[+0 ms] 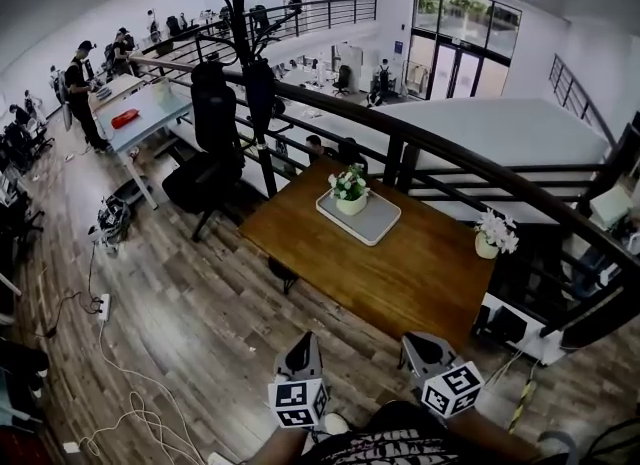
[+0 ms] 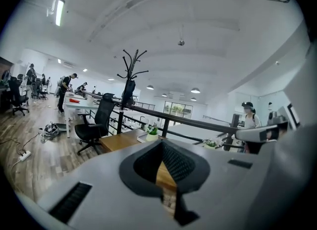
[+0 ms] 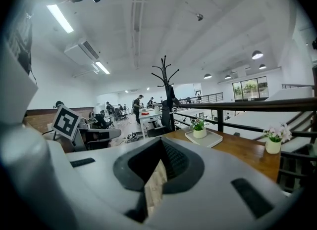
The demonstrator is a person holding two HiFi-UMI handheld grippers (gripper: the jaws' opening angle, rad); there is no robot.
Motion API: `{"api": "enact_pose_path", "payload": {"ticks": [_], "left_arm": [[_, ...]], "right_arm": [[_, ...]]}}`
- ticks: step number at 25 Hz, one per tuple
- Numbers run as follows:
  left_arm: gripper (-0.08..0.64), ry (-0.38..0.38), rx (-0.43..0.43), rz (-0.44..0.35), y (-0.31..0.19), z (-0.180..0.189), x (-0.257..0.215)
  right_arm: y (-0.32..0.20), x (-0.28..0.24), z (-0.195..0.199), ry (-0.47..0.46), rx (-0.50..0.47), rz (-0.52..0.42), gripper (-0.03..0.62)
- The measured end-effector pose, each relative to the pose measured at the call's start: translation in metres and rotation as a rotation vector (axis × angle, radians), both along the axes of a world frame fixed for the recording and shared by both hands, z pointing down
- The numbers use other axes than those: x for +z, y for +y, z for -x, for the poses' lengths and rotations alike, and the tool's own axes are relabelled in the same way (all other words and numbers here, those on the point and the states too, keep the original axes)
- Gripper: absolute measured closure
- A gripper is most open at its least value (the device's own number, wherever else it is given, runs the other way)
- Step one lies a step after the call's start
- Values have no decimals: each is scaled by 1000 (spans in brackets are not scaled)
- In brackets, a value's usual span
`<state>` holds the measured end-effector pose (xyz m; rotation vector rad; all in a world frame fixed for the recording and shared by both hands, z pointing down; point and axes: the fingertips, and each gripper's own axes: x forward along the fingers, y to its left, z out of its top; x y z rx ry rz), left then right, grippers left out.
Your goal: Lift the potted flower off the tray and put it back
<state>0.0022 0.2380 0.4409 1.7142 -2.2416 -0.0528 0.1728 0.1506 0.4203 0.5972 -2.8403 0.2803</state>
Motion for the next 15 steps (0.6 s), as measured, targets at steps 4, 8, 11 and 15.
{"api": "enact_pose_path", "payload": {"ticks": [4, 8, 11, 15], "left_arm": [[552, 6, -30, 2, 6, 18, 1], [552, -9, -63, 16, 10, 37, 2], [552, -23, -98, 34, 9, 57, 5], [552, -24, -139, 67, -3, 84, 9]], "right_arm": [[0, -2, 21, -3, -29, -3, 600], [-5, 4, 44, -10, -60, 13, 600], [-18, 9, 65, -27, -83, 26, 600], [-44, 14, 99, -44, -113, 44, 600]]}}
